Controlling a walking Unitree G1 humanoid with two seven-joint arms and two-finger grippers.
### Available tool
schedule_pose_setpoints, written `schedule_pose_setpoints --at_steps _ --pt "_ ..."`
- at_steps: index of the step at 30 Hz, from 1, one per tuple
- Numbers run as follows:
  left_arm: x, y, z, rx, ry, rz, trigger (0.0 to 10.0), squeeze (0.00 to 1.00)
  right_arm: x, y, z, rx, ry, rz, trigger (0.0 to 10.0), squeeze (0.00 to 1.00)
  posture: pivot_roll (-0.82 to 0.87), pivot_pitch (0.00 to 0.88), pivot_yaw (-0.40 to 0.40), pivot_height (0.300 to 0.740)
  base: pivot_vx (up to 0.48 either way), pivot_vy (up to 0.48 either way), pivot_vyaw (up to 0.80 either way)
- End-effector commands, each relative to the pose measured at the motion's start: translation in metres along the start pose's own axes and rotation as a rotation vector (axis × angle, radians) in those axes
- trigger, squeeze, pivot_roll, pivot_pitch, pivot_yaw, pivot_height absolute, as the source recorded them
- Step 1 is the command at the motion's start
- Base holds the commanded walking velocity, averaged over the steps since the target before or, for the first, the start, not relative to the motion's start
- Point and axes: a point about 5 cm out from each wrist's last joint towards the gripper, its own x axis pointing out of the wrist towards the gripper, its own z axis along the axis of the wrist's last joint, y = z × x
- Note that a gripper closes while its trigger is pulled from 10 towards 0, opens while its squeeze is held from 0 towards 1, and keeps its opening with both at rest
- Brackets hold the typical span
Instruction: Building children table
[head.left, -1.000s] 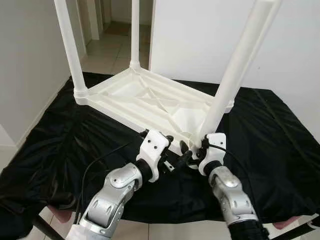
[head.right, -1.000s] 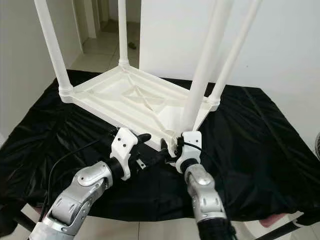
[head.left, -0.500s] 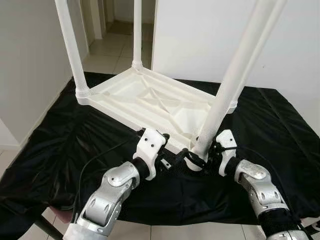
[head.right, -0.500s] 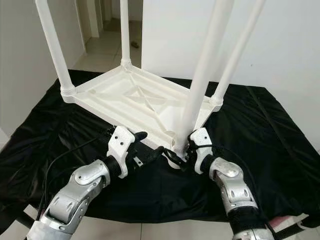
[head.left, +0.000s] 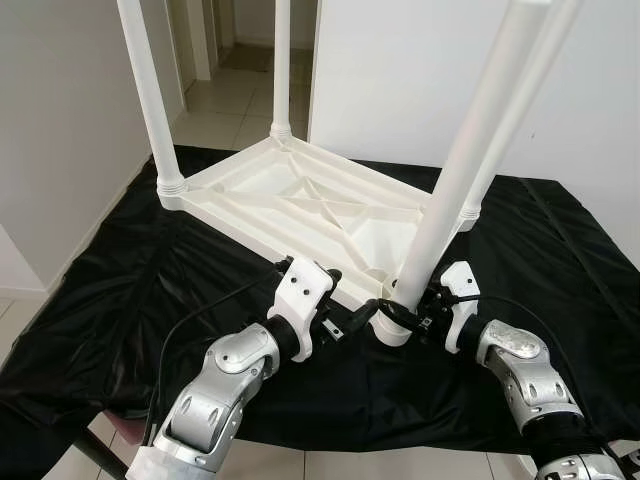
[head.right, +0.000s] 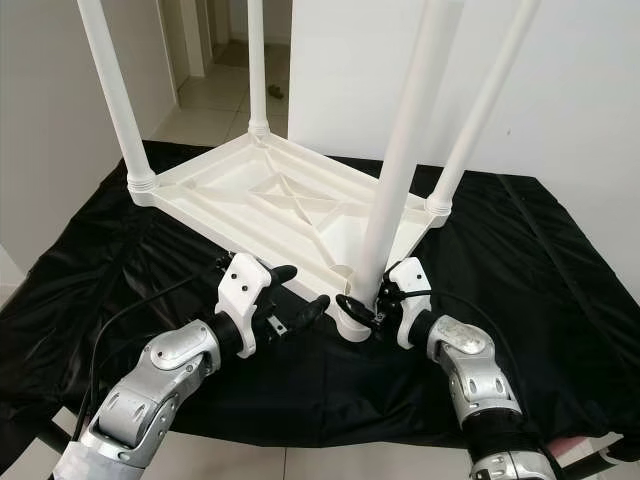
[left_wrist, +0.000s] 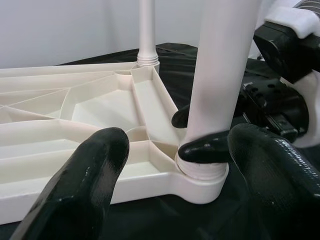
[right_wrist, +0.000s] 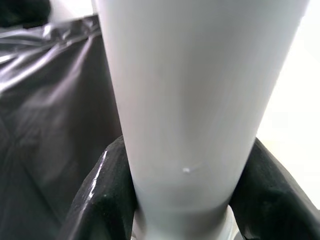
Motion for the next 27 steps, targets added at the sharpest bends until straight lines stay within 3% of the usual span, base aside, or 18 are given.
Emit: schedule_pose_setpoints --at_steps 1,7,13,19,25,26,27 --pt "0.001 -0.003 0.003 -0.005 -0.007 -0.027 10.0 0.00 0.001 0.009 -0.010 0.027 0.009 -0.035 0.0 0.00 0.04 0.000 -0.039 0.740 0.000 0.000 0.00" --pt "0.002 -0.008 0.000 -0.005 0.007 -0.044 10.0 0.00 0.009 0.016 -0.006 0.075 -0.076 -0.209 0.0 0.00 0.01 0.000 -0.040 0.740 0.000 0.000 0.00" --pt "0.003 -0.011 0.001 -0.004 0.002 -0.049 10.0 0.00 0.009 0.023 -0.006 0.102 -0.094 -0.275 0.0 0.00 -0.01 0.000 -0.047 0.740 0.000 0.000 0.00" --pt "0.004 -0.014 0.001 -0.001 0.011 -0.058 10.0 0.00 0.003 0.041 -0.002 0.151 -0.129 -0.579 0.0 0.00 -0.04 0.000 -0.051 0.740 0.000 0.000 0.00" --pt "0.003 -0.014 0.000 0.010 0.020 -0.056 10.0 0.00 0.002 0.049 0.000 0.166 -0.127 -0.642 0.0 0.00 -0.05 0.000 -0.050 0.740 0.000 0.000 0.00" --pt "0.003 -0.014 0.000 0.010 0.019 -0.056 10.0 0.00 0.003 0.056 0.000 0.170 -0.111 -0.649 10.0 0.00 -0.04 0.018 -0.055 0.740 0.000 0.000 0.00" --pt "0.003 -0.014 0.001 0.010 0.016 -0.054 10.0 0.00 0.002 0.061 0.001 0.182 -0.106 -0.664 10.0 0.00 -0.04 0.026 -0.062 0.740 0.000 0.000 0.00"
